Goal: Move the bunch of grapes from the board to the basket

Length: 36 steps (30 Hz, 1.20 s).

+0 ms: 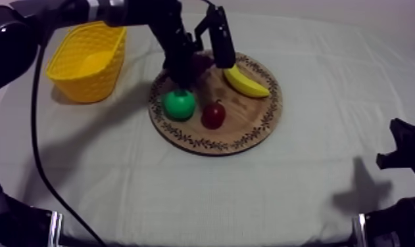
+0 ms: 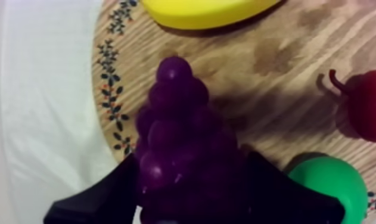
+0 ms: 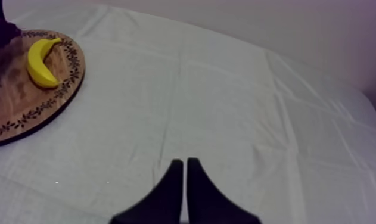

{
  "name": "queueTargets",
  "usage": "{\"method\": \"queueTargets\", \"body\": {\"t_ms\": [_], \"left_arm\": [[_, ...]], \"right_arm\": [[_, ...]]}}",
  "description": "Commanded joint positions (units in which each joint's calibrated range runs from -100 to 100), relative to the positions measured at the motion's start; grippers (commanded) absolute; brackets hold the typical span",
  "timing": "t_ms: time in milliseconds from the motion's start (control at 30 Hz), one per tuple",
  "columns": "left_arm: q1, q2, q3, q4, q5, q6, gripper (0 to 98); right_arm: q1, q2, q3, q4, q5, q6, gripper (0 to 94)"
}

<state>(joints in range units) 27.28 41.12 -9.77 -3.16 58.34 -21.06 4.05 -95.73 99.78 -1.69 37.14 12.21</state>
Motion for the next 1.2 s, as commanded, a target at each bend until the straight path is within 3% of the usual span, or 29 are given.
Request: {"method": "queueTargets", "body": {"t_ms": [0,267,867,1033,1167], "left_arm": [[-0.06,-2.50,2.23,-0.44,-1.11,0.88,40.5],[-0.31,-13.26,13.52,-0.42,-5.19,3.70,41.3],[4.50,-40.28,34.10,-0.28,-6.69,10.90,41.6],[2.48,-46.38,38.09,1.43,-6.37,12.31,41.3],[-1.23,-50.99,42.34,3.99,-5.48,12.01,41.8]], "right_arm": [[0.01,-0.02,-0.01,0.01,0.03,0.07,0.5],[0.01,-0.02,-0.01,0.01,0.03,0.07,0.5],[0.01,-0.02,-0.01,0.01,0.03,0.07,0.5],[0.01,-0.02,-0.01,0.01,0.03,0.07,0.5],[0.01,-0.02,-0.01,0.01,0.03,0.07,0.5]]}}
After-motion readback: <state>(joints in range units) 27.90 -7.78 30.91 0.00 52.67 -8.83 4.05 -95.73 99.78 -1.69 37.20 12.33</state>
